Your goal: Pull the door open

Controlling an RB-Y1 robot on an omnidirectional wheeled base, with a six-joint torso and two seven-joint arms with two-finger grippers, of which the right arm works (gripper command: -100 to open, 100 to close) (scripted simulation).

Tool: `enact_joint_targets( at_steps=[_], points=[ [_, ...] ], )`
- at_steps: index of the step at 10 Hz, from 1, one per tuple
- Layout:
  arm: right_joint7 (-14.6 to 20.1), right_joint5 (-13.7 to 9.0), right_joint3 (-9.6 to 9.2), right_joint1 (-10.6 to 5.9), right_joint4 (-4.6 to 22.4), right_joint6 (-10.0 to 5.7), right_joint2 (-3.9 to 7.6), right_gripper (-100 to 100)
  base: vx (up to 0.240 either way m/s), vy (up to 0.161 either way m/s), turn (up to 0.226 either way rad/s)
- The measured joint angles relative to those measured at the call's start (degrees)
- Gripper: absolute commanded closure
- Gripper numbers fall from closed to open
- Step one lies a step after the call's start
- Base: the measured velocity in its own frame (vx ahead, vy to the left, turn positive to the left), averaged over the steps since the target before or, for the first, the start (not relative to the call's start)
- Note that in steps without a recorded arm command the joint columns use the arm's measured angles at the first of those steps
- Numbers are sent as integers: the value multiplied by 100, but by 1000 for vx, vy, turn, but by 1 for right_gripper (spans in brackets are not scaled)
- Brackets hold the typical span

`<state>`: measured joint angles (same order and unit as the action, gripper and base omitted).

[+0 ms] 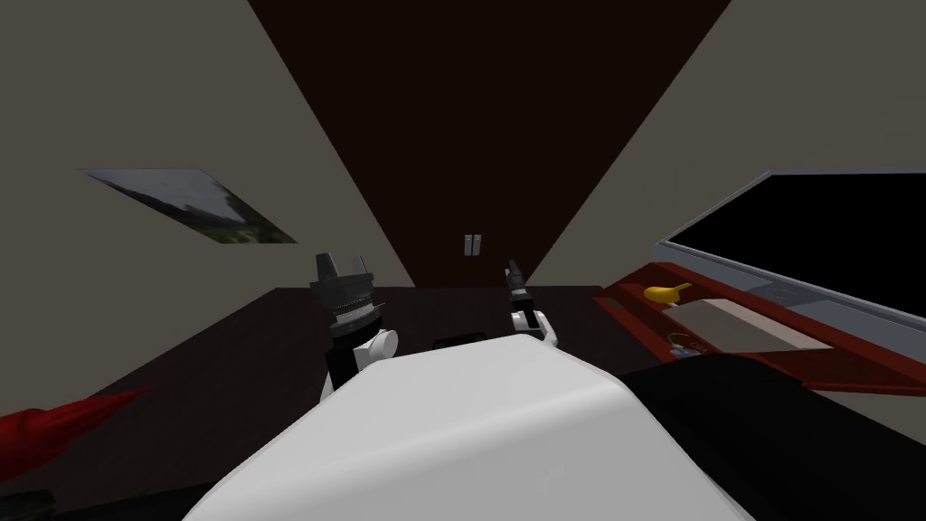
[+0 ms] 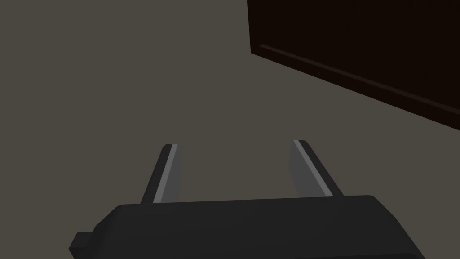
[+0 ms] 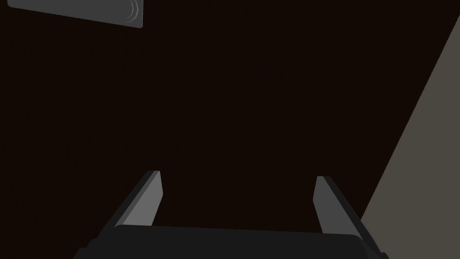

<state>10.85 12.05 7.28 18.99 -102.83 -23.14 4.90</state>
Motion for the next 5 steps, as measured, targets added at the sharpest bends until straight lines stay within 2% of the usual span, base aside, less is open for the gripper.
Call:
enact_joint_targets(
  at_steps=[2, 5],
  points=[
    [170, 39, 117, -91, 249, 54, 55, -100, 155, 57, 63],
    [354, 135, 226, -221, 543, 175, 37, -100, 132, 37, 34]
  ],
)
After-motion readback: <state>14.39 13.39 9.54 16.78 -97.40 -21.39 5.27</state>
